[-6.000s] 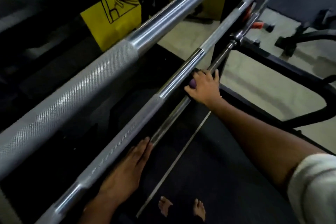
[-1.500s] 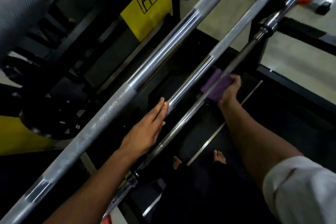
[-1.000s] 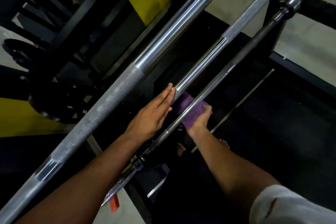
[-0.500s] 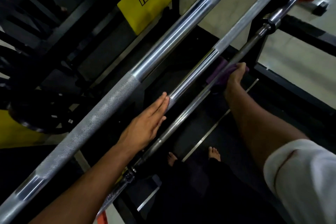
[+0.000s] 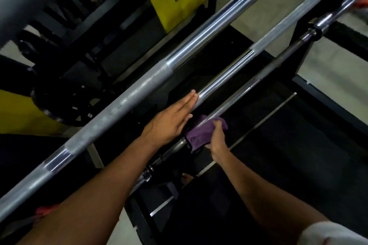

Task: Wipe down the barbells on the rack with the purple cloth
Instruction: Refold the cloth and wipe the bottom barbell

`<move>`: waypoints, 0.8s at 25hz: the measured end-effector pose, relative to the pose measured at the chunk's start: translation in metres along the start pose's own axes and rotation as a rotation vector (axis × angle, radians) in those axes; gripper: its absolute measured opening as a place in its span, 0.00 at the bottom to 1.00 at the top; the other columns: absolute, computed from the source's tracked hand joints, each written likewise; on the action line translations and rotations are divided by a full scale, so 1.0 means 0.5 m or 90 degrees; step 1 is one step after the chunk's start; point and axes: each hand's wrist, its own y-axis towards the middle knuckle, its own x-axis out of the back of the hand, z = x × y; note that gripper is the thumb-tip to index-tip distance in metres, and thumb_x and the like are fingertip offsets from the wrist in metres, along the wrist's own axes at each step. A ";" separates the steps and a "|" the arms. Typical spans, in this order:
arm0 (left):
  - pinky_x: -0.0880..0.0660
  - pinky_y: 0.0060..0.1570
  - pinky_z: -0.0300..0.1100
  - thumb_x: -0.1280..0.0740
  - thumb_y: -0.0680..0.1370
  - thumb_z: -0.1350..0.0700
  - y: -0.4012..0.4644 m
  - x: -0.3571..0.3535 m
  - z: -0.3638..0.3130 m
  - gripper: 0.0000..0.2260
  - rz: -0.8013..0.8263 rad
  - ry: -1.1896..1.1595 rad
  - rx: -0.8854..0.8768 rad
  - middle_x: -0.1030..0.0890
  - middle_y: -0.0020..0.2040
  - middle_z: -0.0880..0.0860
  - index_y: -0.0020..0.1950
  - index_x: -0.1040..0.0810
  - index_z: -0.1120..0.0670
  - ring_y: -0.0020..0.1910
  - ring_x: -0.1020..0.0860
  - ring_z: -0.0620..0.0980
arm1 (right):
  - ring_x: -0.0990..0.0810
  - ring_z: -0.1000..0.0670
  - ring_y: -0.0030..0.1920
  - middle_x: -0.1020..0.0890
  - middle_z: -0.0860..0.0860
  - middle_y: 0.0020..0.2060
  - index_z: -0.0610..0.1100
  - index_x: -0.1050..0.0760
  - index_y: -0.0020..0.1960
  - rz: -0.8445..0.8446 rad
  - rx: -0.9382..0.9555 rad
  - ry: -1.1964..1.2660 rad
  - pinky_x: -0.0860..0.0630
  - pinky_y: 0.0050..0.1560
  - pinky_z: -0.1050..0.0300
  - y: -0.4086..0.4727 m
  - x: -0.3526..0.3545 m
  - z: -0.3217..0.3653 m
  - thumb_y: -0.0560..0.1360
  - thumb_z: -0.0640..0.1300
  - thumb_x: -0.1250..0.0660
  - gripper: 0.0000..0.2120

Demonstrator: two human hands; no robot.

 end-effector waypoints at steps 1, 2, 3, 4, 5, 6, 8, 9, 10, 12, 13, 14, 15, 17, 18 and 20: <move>0.32 0.69 0.36 0.43 0.85 0.51 -0.003 0.003 -0.002 0.25 -0.004 0.004 0.015 0.43 0.81 0.47 0.81 0.43 0.51 0.77 0.37 0.44 | 0.17 0.46 0.48 0.16 0.46 0.48 0.46 0.24 0.56 0.025 0.020 -0.059 0.21 0.52 0.53 -0.005 0.025 -0.009 0.84 0.57 0.47 0.19; 0.29 0.66 0.38 0.44 0.84 0.50 -0.006 0.008 -0.009 0.25 -0.016 0.009 0.037 0.42 0.81 0.46 0.81 0.42 0.49 0.76 0.35 0.44 | 0.18 0.46 0.44 0.17 0.45 0.44 0.45 0.24 0.54 0.056 0.050 -0.107 0.21 0.47 0.55 -0.028 0.048 -0.005 0.84 0.56 0.46 0.18; 0.27 0.65 0.39 0.44 0.84 0.49 -0.011 0.011 -0.017 0.24 -0.039 0.015 0.062 0.40 0.80 0.46 0.81 0.40 0.49 0.75 0.34 0.44 | 0.18 0.45 0.41 0.17 0.42 0.42 0.43 0.23 0.50 0.084 0.081 -0.153 0.21 0.44 0.54 -0.043 0.074 -0.007 0.83 0.58 0.43 0.20; 0.26 0.65 0.41 0.44 0.84 0.49 -0.023 0.011 -0.028 0.23 -0.076 0.014 0.083 0.37 0.79 0.47 0.80 0.38 0.50 0.74 0.32 0.45 | 0.18 0.43 0.41 0.17 0.40 0.42 0.42 0.22 0.47 0.103 0.105 -0.201 0.21 0.46 0.51 -0.053 0.096 -0.015 0.79 0.64 0.38 0.24; 0.27 0.66 0.41 0.43 0.84 0.49 -0.043 0.005 -0.043 0.22 -0.120 -0.001 0.096 0.35 0.78 0.49 0.78 0.35 0.52 0.73 0.31 0.47 | 0.18 0.42 0.43 0.16 0.40 0.44 0.43 0.20 0.47 0.101 0.121 -0.241 0.22 0.50 0.47 -0.067 0.109 -0.014 0.73 0.68 0.35 0.27; 0.30 0.70 0.41 0.42 0.85 0.51 -0.075 -0.008 -0.059 0.21 -0.156 -0.021 0.101 0.34 0.78 0.50 0.78 0.33 0.54 0.73 0.31 0.48 | 0.18 0.43 0.46 0.16 0.40 0.46 0.42 0.19 0.48 0.077 0.127 -0.263 0.22 0.53 0.46 -0.088 0.113 -0.003 0.71 0.68 0.35 0.27; 0.36 0.74 0.42 0.41 0.85 0.52 -0.193 -0.054 -0.089 0.21 -0.179 -0.043 0.127 0.35 0.78 0.49 0.78 0.34 0.54 0.74 0.32 0.48 | 0.20 0.45 0.50 0.17 0.43 0.50 0.39 0.22 0.51 0.061 0.154 -0.327 0.25 0.54 0.52 -0.154 0.106 0.031 0.79 0.58 0.37 0.21; 0.37 0.74 0.43 0.42 0.85 0.51 -0.266 -0.083 -0.093 0.21 -0.170 -0.039 0.161 0.37 0.79 0.48 0.78 0.35 0.52 0.74 0.32 0.48 | 0.22 0.46 0.52 0.19 0.45 0.51 0.42 0.25 0.53 0.044 0.174 -0.354 0.29 0.53 0.56 -0.182 0.103 0.041 0.83 0.53 0.39 0.14; 0.38 0.75 0.43 0.44 0.85 0.49 -0.340 -0.112 -0.085 0.22 -0.164 -0.034 0.208 0.39 0.79 0.46 0.79 0.37 0.51 0.75 0.33 0.49 | 0.23 0.47 0.53 0.21 0.46 0.52 0.45 0.27 0.57 0.040 0.190 -0.372 0.31 0.53 0.59 -0.204 0.099 0.047 0.84 0.50 0.41 0.09; 0.45 0.77 0.41 0.49 0.84 0.45 -0.473 -0.167 -0.059 0.25 -0.170 -0.046 0.327 0.43 0.80 0.45 0.81 0.43 0.50 0.77 0.37 0.50 | 0.22 0.48 0.51 0.20 0.46 0.54 0.43 0.26 0.63 0.077 0.220 -0.432 0.31 0.53 0.59 -0.237 0.084 0.056 0.84 0.48 0.40 0.12; 0.49 0.77 0.39 0.51 0.84 0.43 -0.519 -0.185 -0.040 0.27 -0.161 -0.061 0.384 0.44 0.80 0.46 0.81 0.45 0.51 0.79 0.41 0.48 | 0.21 0.49 0.50 0.19 0.45 0.53 0.42 0.25 0.63 0.086 0.239 -0.466 0.31 0.54 0.59 -0.245 0.072 0.060 0.84 0.48 0.41 0.13; 0.53 0.77 0.37 0.52 0.83 0.42 -0.552 -0.196 -0.025 0.28 -0.143 -0.074 0.424 0.46 0.80 0.47 0.82 0.47 0.51 0.80 0.45 0.47 | 0.21 0.50 0.50 0.19 0.45 0.53 0.42 0.24 0.61 0.089 0.251 -0.500 0.31 0.54 0.60 -0.254 0.057 0.068 0.84 0.48 0.41 0.12; 0.55 0.77 0.37 0.53 0.83 0.41 -0.577 -0.207 -0.012 0.29 -0.129 -0.077 0.441 0.47 0.80 0.47 0.82 0.49 0.52 0.80 0.47 0.46 | 0.22 0.49 0.51 0.19 0.45 0.53 0.43 0.24 0.58 0.073 0.271 -0.524 0.31 0.54 0.60 -0.259 0.042 0.074 0.85 0.48 0.42 0.11; 0.51 0.79 0.42 0.54 0.83 0.42 -0.593 -0.228 0.012 0.30 -0.121 -0.069 0.435 0.47 0.81 0.48 0.82 0.50 0.52 0.80 0.47 0.46 | 0.22 0.48 0.51 0.19 0.45 0.50 0.44 0.25 0.55 0.016 0.336 -0.525 0.32 0.53 0.59 -0.276 0.019 0.090 0.85 0.49 0.43 0.11; 0.46 0.78 0.46 0.53 0.83 0.42 -0.590 -0.238 0.021 0.29 -0.123 -0.065 0.429 0.46 0.81 0.49 0.82 0.50 0.52 0.80 0.45 0.48 | 0.22 0.47 0.50 0.20 0.47 0.47 0.44 0.25 0.55 -0.009 0.378 -0.521 0.33 0.52 0.59 -0.279 0.011 0.099 0.85 0.49 0.44 0.12; 0.39 0.76 0.52 0.49 0.83 0.43 -0.576 -0.254 0.038 0.29 -0.128 -0.078 0.415 0.42 0.81 0.52 0.82 0.49 0.52 0.79 0.40 0.51 | 0.24 0.47 0.49 0.22 0.48 0.45 0.42 0.25 0.56 -0.084 0.456 -0.592 0.34 0.52 0.59 -0.258 0.011 0.111 0.85 0.51 0.45 0.15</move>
